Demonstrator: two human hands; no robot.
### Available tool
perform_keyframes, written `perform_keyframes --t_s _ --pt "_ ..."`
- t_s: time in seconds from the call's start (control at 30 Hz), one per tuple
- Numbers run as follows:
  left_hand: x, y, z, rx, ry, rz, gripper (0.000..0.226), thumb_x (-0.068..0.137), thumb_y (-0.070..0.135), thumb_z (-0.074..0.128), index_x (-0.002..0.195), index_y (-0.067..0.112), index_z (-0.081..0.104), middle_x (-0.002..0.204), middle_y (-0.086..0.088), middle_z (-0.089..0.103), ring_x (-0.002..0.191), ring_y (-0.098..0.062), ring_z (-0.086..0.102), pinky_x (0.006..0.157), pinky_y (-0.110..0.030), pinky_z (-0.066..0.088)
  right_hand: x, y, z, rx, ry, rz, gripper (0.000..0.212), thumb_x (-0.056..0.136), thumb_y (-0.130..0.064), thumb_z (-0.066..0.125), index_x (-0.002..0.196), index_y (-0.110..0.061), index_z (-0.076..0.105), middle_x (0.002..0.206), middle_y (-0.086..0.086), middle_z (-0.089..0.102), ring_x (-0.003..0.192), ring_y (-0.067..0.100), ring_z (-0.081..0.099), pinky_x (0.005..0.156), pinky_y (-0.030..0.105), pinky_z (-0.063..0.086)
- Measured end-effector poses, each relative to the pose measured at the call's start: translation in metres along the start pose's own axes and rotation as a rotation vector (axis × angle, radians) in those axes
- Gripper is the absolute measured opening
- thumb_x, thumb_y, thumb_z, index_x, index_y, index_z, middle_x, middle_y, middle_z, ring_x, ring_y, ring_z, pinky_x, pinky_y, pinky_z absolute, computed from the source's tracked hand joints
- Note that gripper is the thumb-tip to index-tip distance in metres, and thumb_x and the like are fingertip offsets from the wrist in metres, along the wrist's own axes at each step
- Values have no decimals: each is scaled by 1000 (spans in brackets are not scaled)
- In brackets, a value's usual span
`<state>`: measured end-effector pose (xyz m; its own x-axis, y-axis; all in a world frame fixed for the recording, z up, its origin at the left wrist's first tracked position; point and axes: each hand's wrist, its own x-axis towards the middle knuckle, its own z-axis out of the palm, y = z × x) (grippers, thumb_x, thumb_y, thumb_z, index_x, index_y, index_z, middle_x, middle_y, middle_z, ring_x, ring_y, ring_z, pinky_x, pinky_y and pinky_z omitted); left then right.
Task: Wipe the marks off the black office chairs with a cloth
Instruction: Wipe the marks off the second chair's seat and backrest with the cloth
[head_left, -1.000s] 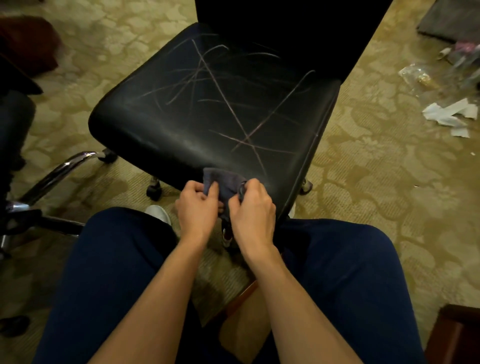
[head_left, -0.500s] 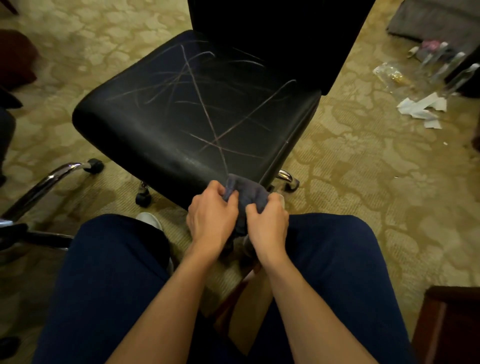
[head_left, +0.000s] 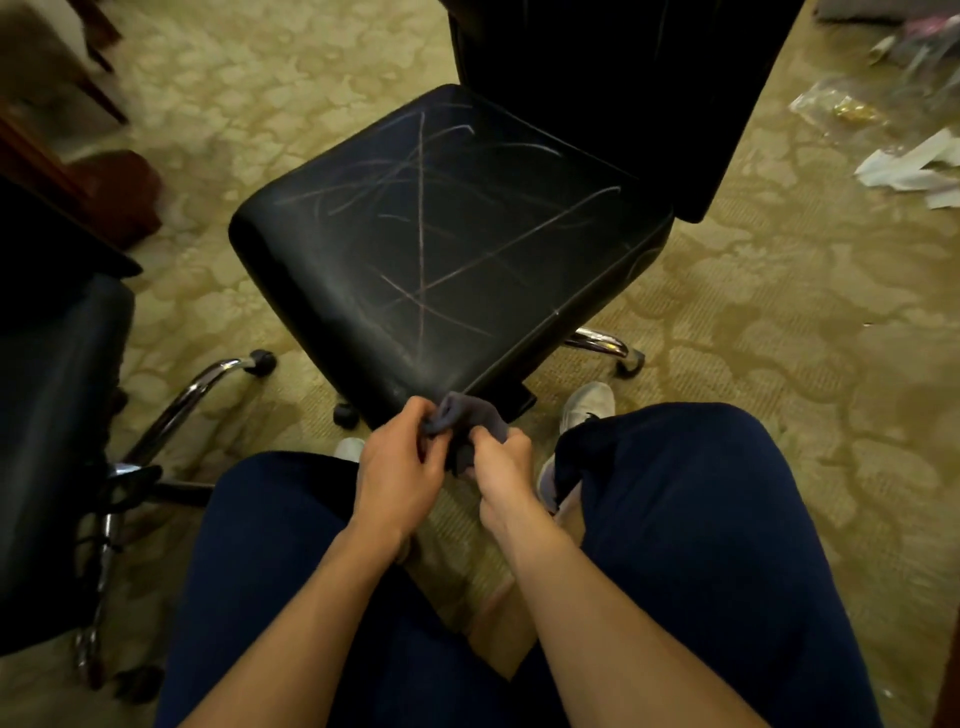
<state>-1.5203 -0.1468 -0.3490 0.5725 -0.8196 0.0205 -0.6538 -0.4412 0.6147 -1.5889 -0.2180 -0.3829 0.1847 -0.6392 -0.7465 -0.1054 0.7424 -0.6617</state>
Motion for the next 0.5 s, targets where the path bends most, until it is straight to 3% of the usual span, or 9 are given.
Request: perform_keyframes --t_s 0.07,0.17,0.27,0.37,0.5 --pt "1 -6 -5 65 40 16 12 92 20 65 92 25 54 76 11 55 68 -3 55 60 -23 43 -1 1 4 129 -64 40 14 95 -8 54 108 -13 53 102 10 65 89 18 64 84 37 55" --pt "-3 -20 -17 195 33 -50 13 94 25 61 89 26 49 77 9 53 70 -9 53 58 -28 38 -11 10 16 207 -141 142 16 96 -4 51 112 -9 52 101 12 65 85 18 64 65 27 52" --pt "1 -31 -30 255 -13 -157 10 93 27 60 91 25 50 77 6 58 72 -18 58 59 -35 43 -19 23 32 265 -190 233 21 95 1 51 115 -5 54 105 19 66 94 29 66 65 30 53" --pt "18 -33 -33 247 -29 -143 11 92 22 61 91 20 50 75 4 57 73 -23 58 62 -38 44 -17 22 41 374 -207 227 14 91 5 54 100 -6 55 92 19 66 91 35 68 67 36 55" --pt "29 -21 -28 319 -47 -78 15 93 25 60 90 20 46 76 5 55 70 -19 55 59 -33 36 -4 12 37 414 -89 169 13 90 1 57 100 -7 57 83 11 64 71 22 64 49 21 50"
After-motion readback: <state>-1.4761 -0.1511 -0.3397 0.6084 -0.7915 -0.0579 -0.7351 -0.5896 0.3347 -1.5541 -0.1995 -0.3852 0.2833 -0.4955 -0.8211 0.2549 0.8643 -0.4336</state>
